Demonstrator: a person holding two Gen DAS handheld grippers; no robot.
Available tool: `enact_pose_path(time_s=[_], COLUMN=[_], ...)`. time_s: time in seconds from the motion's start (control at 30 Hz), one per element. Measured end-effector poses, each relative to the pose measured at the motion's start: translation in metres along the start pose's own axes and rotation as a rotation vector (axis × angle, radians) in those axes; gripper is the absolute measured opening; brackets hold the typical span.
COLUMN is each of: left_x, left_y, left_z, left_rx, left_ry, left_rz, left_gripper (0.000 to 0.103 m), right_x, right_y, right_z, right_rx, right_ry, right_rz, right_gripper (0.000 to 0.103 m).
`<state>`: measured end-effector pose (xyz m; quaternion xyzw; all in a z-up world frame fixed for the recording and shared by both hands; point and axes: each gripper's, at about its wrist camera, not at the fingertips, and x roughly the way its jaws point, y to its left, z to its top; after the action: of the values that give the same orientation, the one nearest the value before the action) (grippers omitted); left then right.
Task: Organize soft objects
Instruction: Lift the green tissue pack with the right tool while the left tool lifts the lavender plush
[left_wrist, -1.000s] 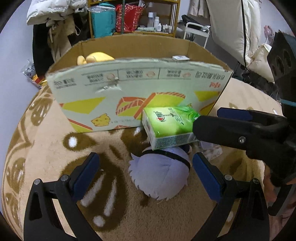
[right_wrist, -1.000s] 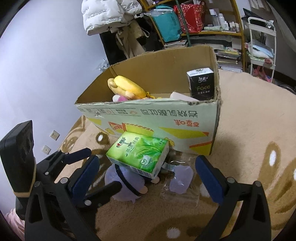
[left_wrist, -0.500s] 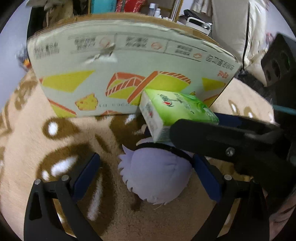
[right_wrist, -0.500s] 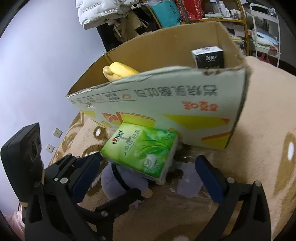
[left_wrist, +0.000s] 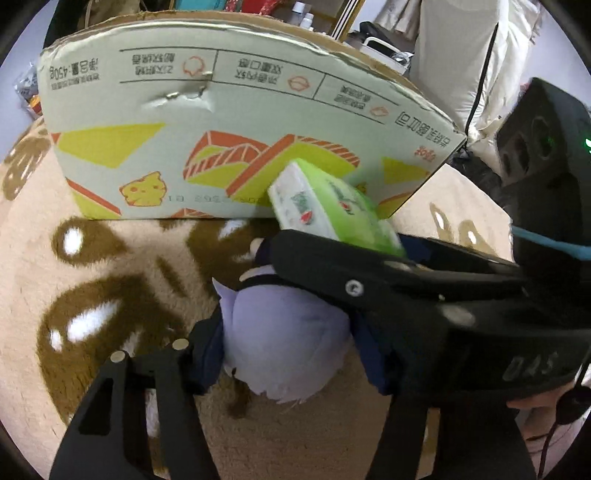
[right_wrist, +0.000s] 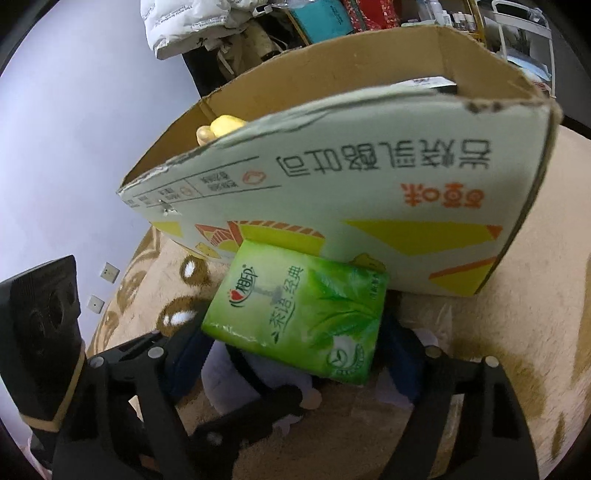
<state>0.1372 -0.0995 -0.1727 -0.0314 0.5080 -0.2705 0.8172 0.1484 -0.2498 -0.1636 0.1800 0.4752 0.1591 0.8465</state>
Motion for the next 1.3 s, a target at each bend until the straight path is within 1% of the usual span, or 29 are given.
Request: enact_pose_path(time_s=[0.13, 0.17, 0.27, 0.33, 0.4, 0.5, 0.63, 0.7, 0.8, 0.83, 0.93, 1.1, 1.3], left_x=[-0.003, -0.006, -0.017, -0.027, -0.038, -0.059, -0.082, -0.093, -0.115, -0.123, -0.135, -0.143, -0.141], left_y=[-0.004, -0.007, -0.012, -0.013, -0.015, -0.017, -0.022, -0.028, -0.037, -0.041, -0.049, -0.045, -0.040], left_z=[-0.001, -0.001, -0.004, -0.006, -0.008, -0.009, -0.005, -0.002, 0.001, 0.004, 0.018, 0.044, 0.077], left_rx=[0.012, 0.012, 0.031, 0.034, 0.045, 0.056, 0.064, 0.075, 0.094, 0.110, 0.125, 0.104, 0.109], left_ry=[-0.003, -0.011, -0.041, -0.059, -0.084, -0.150, -0.219, -0.273, -0.362, -0.403, -0.474, -0.511, -0.517], left_rz=[0.020, 0.036, 0.099, 0.111, 0.139, 0.183, 0.241, 0.272, 0.290, 0.304, 0.332, 0.354, 0.365], left_gripper=[0.057, 0.057, 0.056, 0.056, 0.056, 0.056, 0.056, 0.056, 0.056, 0.057, 0.057, 0.057, 0.057], right_x=[-0.012, -0.011, -0.026, -0.035, -0.042, -0.054, -0.074, -0.085, -0.101, -0.107, -0.121, -0.127, -0.123], right_y=[0.002, 0.005, 0.003, 0.001, 0.000, 0.000, 0.007, 0.009, 0.015, 0.017, 0.020, 0.023, 0.022], right_z=[-0.001, -0.001, -0.003, -0.003, -0.004, -0.008, -0.011, -0.010, -0.006, -0.004, 0.005, 0.028, 0.053], right_rx=[-0.044, -0.045, -0.044, -0.051, -0.046, -0.034, -0.055, -0.059, -0.077, -0.081, -0.091, -0.111, -0.116], right_ry=[-0.017, -0.022, -0.043, -0.056, -0.063, -0.073, -0.104, -0.125, -0.166, -0.179, -0.223, -0.262, -0.287], right_rz=[-0.028, -0.029, -0.038, -0.051, -0.054, -0.063, -0.073, -0.070, -0.074, -0.074, -0.075, -0.096, -0.115], right_gripper=[0.087, 0.086, 0.086, 0.086, 0.086, 0.086, 0.086, 0.086, 0.086, 0.086, 0.086, 0.086, 0.086])
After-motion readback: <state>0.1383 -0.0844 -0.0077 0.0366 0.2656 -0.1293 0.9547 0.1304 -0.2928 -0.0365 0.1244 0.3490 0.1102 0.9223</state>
